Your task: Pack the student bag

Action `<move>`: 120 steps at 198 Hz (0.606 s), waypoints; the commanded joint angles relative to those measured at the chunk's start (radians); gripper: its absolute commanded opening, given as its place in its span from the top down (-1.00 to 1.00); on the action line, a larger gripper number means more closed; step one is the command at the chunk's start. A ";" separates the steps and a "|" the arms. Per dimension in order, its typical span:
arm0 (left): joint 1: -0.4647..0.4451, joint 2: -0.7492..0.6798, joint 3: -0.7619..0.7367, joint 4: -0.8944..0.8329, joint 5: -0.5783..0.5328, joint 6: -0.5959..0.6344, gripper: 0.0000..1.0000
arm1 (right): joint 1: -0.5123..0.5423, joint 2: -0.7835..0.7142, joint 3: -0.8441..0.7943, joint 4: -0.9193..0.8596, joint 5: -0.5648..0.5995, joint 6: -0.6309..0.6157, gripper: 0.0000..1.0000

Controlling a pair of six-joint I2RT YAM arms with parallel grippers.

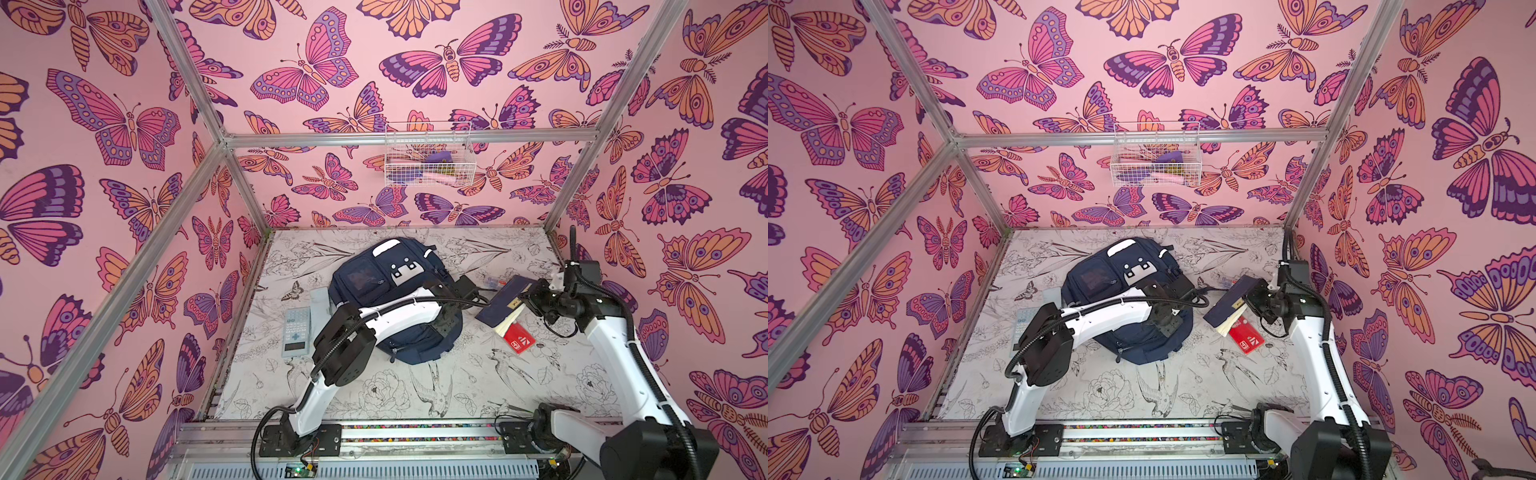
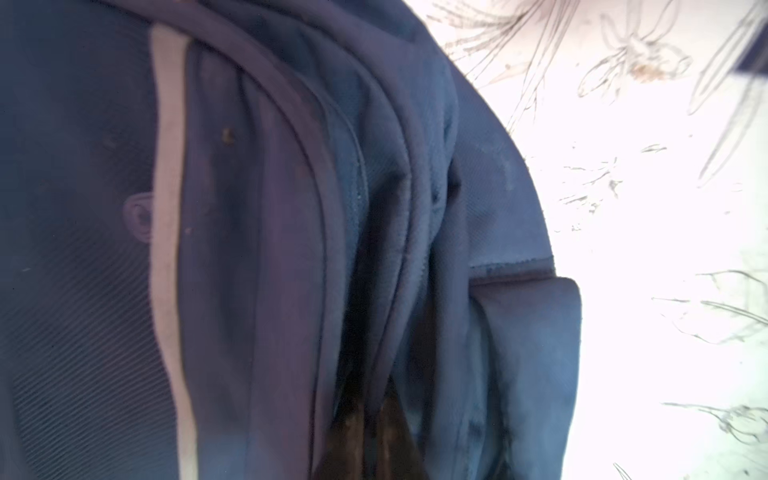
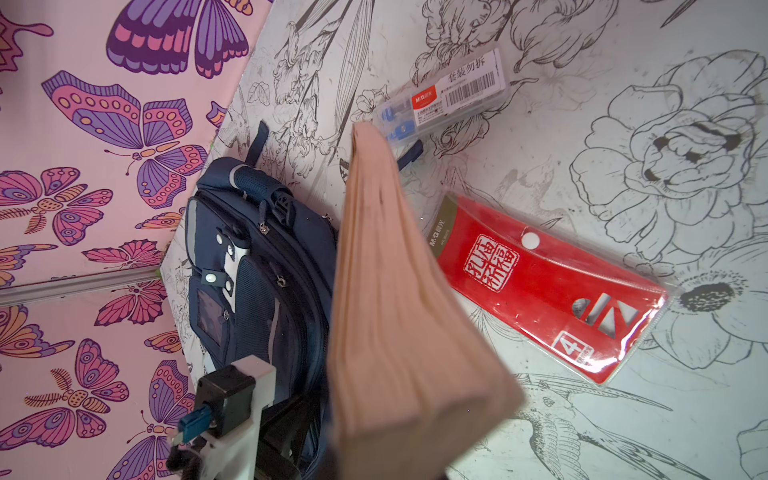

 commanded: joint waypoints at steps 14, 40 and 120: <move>0.014 -0.171 0.044 -0.034 -0.093 0.030 1.00 | -0.007 -0.049 0.055 0.031 -0.068 0.010 1.00; 0.024 -0.232 0.058 -0.032 -0.089 0.048 1.00 | 0.001 -0.076 0.047 0.071 -0.129 0.019 1.00; 0.183 -0.429 -0.031 0.110 0.191 -0.062 1.00 | 0.346 -0.165 -0.079 0.327 -0.063 0.187 1.00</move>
